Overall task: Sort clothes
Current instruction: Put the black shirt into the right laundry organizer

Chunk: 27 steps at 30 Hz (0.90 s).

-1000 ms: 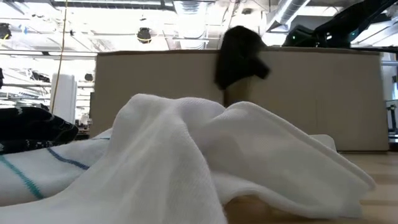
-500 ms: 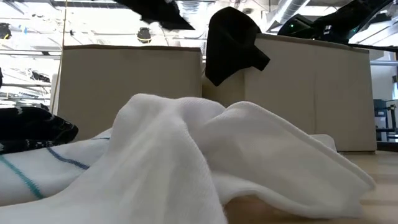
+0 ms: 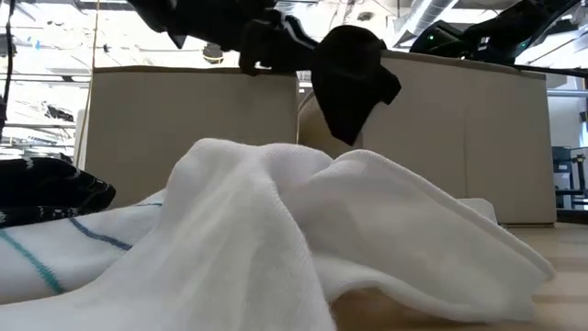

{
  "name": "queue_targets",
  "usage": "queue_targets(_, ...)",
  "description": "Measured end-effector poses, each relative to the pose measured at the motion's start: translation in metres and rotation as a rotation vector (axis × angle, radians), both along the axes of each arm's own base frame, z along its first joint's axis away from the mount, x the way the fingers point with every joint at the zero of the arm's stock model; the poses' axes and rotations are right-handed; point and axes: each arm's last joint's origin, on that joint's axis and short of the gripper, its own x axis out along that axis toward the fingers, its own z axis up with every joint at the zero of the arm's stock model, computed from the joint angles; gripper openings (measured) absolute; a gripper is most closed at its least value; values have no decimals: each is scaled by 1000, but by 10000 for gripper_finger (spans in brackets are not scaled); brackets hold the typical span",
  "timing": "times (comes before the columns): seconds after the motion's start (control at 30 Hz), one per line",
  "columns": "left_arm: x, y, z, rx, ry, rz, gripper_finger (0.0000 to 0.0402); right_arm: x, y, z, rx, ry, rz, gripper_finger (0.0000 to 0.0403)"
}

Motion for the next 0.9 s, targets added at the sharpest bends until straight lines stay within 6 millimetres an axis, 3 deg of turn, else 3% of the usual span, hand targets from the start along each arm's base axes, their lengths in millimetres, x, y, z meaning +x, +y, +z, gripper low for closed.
queue_targets(0.23, 8, -1, 4, 51, -47, -32, 168, 0, 0, 0, -4, 1, -5, 63)
queue_targets(0.53, 16, -8, 33, 120, -127, -94, 16, 0, 0, 1, -4, 0, -5, 63)
queue_targets(0.7, 18, -6, 46, 127, -162, -73, 8, 0, 0, 1, -4, 0, -6, 63)
queue_targets(0.9, 19, 14, 53, 80, -165, 33, 7, 0, 0, 1, -4, 0, -6, 63)
